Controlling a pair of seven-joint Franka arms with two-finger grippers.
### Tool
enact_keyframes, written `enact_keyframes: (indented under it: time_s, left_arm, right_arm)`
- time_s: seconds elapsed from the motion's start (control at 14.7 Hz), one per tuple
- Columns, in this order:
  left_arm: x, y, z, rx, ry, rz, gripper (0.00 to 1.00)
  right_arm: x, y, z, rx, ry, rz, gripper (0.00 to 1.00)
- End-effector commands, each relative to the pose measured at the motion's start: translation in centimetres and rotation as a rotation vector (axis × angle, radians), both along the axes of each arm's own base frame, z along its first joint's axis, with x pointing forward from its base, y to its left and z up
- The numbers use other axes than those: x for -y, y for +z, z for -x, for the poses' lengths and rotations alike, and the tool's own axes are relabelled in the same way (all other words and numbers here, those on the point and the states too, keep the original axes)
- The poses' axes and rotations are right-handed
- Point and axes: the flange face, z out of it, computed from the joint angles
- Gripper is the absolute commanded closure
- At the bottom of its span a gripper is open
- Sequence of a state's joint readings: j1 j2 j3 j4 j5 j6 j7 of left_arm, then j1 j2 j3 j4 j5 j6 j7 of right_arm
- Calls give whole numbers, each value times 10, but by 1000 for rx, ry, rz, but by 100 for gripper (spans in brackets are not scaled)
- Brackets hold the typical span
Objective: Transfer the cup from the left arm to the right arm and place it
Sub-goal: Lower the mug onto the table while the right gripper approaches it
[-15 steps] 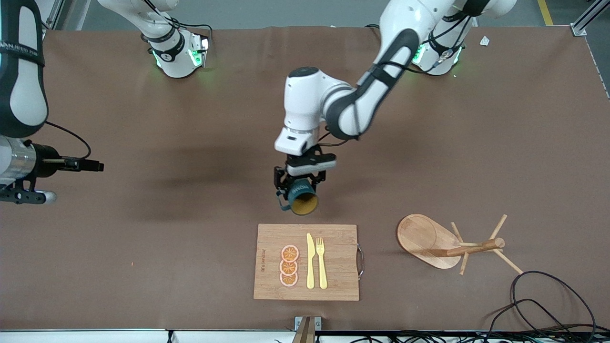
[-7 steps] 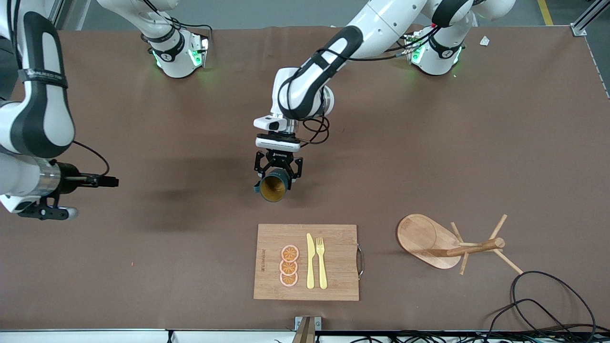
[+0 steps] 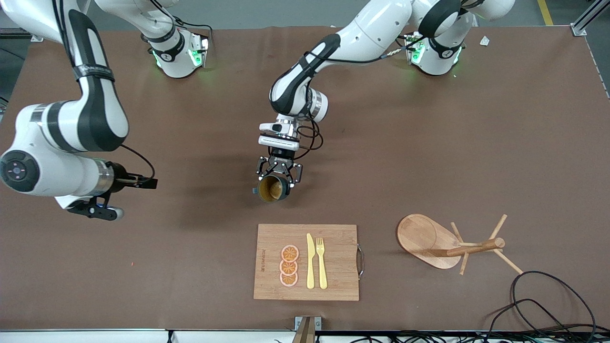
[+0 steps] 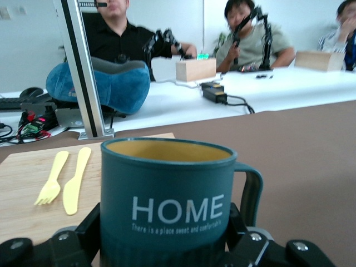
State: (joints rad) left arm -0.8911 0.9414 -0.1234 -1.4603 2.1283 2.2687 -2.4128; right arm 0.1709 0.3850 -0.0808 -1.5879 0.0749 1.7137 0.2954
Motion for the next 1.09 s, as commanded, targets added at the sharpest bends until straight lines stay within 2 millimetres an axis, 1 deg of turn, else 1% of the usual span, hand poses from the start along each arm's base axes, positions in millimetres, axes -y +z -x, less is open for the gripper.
enact_keyframes:
  time_s: [0.0,0.07,0.2,0.27,0.41,0.48,0.55,0.68,0.75,0.89,1.02]
  left_arm:
    - [2,-27,-2,114,-5,81,36]
    - [5,-31,6,121,-8,99,36]
    - [7,-43,14,140,8,129,35]
    - [6,-48,17,153,20,155,33]
    - [8,-54,26,163,28,205,31]
    - [7,-57,30,159,27,202,24]
    - [2,-63,31,165,31,189,17]
    - [-6,-72,38,179,36,168,0]
    - [-11,-77,40,183,40,155,0]
    - [-14,-80,47,183,39,147,0]
    - [-26,-91,57,178,46,129,0]
  right_arm:
    - [-23,-16,13,15,-47,14,0]
    - [-25,-22,15,22,-47,13,0]
    - [-32,-36,21,23,-60,-20,0]
    - [-36,-39,24,26,-76,-47,0]
    - [-55,-51,33,56,-86,-45,0]
    - [-68,-55,37,67,-113,-36,0]
    - [-85,-59,41,70,-109,-33,0]
    - [-103,-63,46,79,-113,-27,0]
    - [-111,-64,48,87,-119,-25,0]
    - [-120,-67,49,99,-107,-28,0]
    - [-128,-66,50,110,-96,-32,0]
